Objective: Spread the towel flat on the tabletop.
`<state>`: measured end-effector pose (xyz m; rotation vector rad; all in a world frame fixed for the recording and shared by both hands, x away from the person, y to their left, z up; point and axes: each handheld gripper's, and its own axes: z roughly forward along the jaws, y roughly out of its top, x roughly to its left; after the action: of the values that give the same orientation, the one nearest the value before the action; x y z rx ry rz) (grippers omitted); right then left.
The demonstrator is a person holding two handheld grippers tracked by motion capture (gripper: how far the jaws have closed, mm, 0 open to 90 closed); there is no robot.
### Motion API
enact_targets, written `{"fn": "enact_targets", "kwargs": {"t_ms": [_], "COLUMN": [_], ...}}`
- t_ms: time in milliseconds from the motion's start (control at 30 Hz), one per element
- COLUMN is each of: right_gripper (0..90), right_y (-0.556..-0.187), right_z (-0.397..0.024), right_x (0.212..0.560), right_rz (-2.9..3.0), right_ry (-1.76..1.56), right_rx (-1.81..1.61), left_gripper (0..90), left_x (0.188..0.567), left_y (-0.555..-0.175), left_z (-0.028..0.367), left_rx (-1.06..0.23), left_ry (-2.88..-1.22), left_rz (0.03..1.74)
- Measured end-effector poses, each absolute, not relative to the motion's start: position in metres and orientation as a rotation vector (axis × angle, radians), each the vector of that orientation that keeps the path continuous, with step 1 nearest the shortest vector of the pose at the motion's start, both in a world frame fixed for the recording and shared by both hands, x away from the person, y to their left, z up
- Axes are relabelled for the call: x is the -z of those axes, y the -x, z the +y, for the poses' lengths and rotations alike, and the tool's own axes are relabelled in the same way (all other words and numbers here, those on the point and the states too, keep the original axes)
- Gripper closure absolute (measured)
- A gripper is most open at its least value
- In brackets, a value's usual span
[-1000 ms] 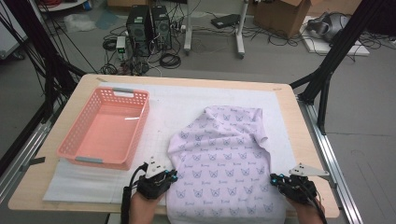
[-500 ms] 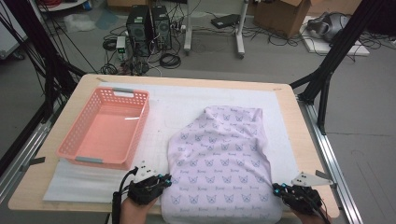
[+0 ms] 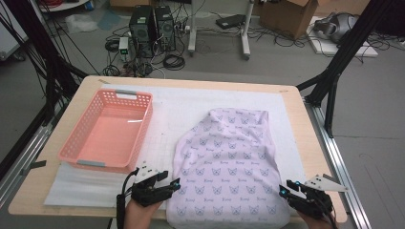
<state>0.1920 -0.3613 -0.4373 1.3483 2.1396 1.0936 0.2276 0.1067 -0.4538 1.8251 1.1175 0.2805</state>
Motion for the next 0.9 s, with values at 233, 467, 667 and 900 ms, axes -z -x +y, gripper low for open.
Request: {"fn": "enact_targets", "kwargs": {"t_ms": [233,467,667,900], "right_gripper": [59.4,59.2,56.8,75.1], "right_y": [-0.199,-0.209,-0.232,-0.254], "right_z": [-0.356,-0.358,-0.347,-0.333], "right_x": [0.443,0.443,0.441,0.450], "right_rz": [2.153,2.127,2.136,2.202], "right_ry": [-1.341,-1.375,-1.361,-1.338], "right_rx": [-1.071,-1.095,-1.148,-1.088], "left_gripper": [85.3,85.4,58.0,45.3], "left_x": [0.453,0.448,0.446,0.443], "left_y": [-0.222,-0.184,-0.195,-0.221], "left_z": [0.092,0.118,0.127,0.126], "left_rx": [-0.354,-0.309,-0.308,-0.333], "left_ry": [-1.940,-1.973,-1.866,-1.808], "left_rz": [1.074,1.028,1.039,1.037]}}
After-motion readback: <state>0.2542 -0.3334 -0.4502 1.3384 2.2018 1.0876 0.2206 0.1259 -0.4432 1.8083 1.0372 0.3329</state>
